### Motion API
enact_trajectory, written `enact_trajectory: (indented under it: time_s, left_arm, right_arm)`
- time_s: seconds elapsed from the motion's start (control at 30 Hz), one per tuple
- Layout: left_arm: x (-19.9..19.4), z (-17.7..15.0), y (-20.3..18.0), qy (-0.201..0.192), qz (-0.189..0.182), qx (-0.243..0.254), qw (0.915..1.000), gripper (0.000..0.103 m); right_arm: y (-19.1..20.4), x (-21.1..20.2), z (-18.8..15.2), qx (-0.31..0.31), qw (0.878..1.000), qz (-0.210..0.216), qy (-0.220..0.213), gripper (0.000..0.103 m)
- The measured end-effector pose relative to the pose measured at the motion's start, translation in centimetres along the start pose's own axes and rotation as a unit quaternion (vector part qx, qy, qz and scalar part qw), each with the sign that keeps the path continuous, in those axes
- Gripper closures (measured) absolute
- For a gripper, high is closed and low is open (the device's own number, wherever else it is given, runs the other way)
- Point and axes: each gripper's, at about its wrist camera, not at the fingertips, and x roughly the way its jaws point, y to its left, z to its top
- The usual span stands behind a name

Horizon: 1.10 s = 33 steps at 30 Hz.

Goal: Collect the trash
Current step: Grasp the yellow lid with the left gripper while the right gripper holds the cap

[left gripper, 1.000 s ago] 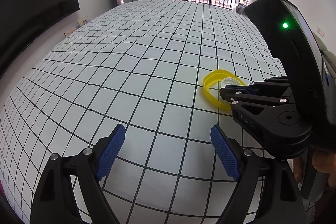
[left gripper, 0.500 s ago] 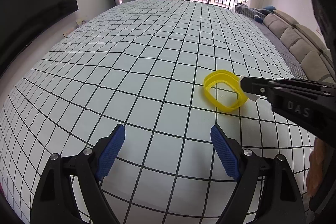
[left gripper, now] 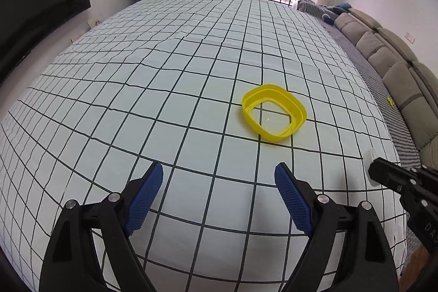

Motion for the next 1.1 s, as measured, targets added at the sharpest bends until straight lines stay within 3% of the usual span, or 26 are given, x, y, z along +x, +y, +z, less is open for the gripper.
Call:
enact_trajectory:
  time_s: [0.27, 0.53, 0.77, 0.87, 0.93, 1.1]
  left_arm:
    - [0.9, 2.2, -2.7, -0.005, 0.004, 0.013, 0.9999, 0.021]
    - [5.0, 4.0, -5.7, 0.035, -0.008, 0.022, 0.9991, 0.021]
    - [7.7, 5.1, -6.5, 0.052, 0.003, 0.015, 0.9985, 0.021]
    - [8.3, 5.4, -6.7, 0.042, 0.013, 0.024, 0.9988, 0.020]
    - [8.2, 5.5, -6.6, 0.034, 0.012, 0.026, 0.9990, 0.028]
    - [6.8, 4.9, -6.8, 0.025, 0.000, 0.028, 0.9993, 0.030]
  right_arm:
    - [-2.1, -1.7, -2.5, 0.029, 0.999, -0.009, -0.012, 0.101]
    - [-4.0, -3.4, -4.2, 0.056, 0.998, -0.008, -0.017, 0.101]
    - [-4.7, -4.6, -4.9, 0.067, 0.997, -0.009, -0.026, 0.101]
    - [-4.7, -4.7, -5.0, 0.068, 0.997, -0.009, -0.028, 0.101]
    - [-4.6, -4.7, -5.0, 0.069, 0.997, -0.009, -0.028, 0.101]
    - [-5.1, -5.1, -5.4, 0.075, 0.997, -0.011, -0.032, 0.101]
